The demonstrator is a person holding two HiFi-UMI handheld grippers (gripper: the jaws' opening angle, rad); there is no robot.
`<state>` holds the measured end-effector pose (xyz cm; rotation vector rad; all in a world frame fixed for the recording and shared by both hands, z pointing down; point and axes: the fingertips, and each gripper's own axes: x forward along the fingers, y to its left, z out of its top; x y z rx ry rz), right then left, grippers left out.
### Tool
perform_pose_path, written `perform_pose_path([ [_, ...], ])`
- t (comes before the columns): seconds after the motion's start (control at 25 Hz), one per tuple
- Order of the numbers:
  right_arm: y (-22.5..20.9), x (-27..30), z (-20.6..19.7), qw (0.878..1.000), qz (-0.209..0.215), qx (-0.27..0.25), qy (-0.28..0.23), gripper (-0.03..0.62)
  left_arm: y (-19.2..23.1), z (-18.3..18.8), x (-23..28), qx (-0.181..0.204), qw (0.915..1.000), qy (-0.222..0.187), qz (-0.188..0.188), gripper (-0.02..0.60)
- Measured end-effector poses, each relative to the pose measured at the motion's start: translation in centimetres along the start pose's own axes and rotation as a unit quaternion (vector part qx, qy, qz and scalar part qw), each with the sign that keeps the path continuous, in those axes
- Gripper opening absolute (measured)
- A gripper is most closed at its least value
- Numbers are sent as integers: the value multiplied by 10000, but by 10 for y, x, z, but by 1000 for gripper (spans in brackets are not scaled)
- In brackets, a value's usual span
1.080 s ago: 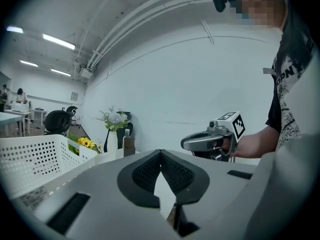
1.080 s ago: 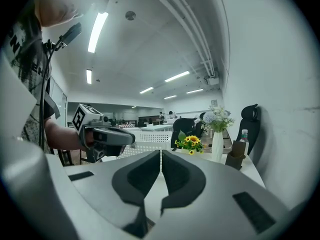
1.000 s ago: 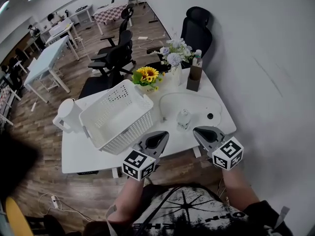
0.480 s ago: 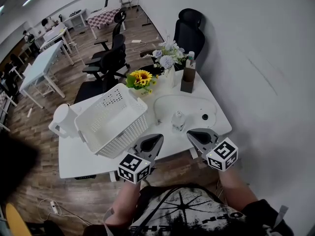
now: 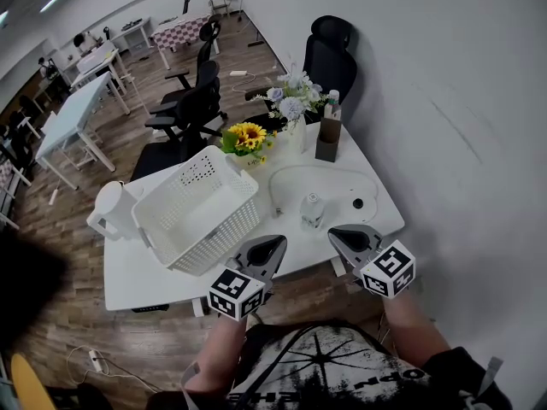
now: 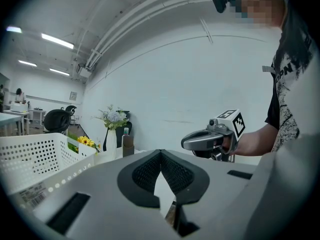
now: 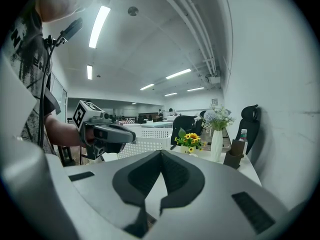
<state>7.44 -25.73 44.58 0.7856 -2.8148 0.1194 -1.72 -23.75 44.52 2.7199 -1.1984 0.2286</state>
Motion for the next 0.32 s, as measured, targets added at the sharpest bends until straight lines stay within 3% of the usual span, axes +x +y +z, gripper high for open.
perform_pose_path([
  [0.32,0,-3,-3,9998,-20,-150,92,21,-6,3,-1,14,10000,6,-52,11],
])
